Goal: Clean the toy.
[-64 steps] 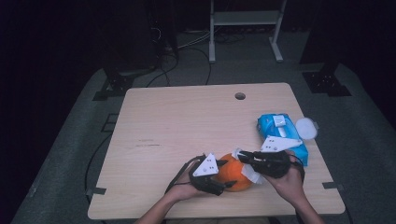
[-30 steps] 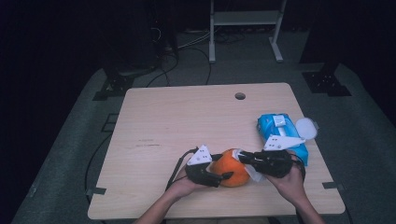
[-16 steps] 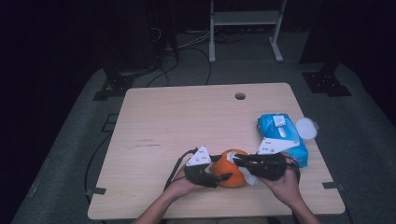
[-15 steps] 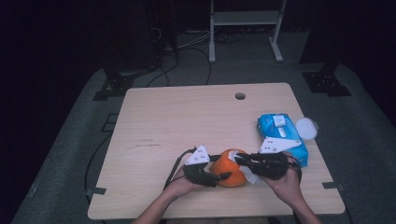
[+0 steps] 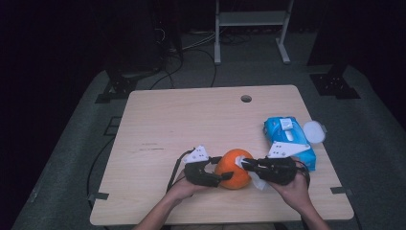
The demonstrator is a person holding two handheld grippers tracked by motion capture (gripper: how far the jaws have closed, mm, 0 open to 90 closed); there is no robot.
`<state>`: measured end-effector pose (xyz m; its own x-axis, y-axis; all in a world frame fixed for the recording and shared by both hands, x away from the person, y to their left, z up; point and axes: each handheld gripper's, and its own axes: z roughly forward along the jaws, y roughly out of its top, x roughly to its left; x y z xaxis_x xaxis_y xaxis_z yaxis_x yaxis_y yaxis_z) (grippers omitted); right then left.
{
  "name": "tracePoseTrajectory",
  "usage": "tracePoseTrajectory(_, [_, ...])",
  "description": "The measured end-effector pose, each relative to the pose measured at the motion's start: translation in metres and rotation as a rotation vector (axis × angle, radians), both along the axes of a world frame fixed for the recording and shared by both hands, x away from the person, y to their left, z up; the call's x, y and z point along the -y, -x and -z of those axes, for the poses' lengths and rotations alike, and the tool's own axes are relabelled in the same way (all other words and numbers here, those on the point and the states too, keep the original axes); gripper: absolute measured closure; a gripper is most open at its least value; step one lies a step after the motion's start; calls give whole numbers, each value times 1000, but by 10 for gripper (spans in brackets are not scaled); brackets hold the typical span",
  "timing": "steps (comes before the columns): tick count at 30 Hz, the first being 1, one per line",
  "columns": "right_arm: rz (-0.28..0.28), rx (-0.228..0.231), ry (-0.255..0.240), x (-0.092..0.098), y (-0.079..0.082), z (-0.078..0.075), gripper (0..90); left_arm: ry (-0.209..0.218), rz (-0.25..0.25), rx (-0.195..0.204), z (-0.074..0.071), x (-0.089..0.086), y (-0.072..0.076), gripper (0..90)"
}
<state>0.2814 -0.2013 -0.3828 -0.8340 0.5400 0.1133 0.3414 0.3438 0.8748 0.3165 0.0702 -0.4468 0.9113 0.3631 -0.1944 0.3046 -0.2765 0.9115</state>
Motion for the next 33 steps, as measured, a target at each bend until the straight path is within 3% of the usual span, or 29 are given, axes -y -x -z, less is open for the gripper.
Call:
tracePoseTrajectory(7, [106,-38,-27,25,-15,8,806,-37,47,60,-1,7,7,305])
tracePoseTrajectory(10, [112,-56,-40,25,-16,11,806,-54,41,76,-2,12,10,296])
tracePoseTrajectory(18, [13,-16,-55,0,-4,-4,806,-90,57,142,-3,20,18,286])
tracePoseTrajectory(20, [-34,-6,-46,-11,1,-5,806,-83,49,142,-2,22,19,284])
tracePoseTrajectory(22, [-30,24,6,-18,4,-5,805,-81,44,136,-2,21,19,285])
tracePoseTrajectory(23, [-24,27,7,-17,3,-5,805,-76,43,134,-2,20,19,288])
tracePoseTrajectory(30, [83,-2,-24,14,-11,1,804,-58,57,124,0,15,15,282])
tracePoseTrajectory(33, [87,-29,-40,18,-14,7,803,-38,70,128,1,15,12,205])
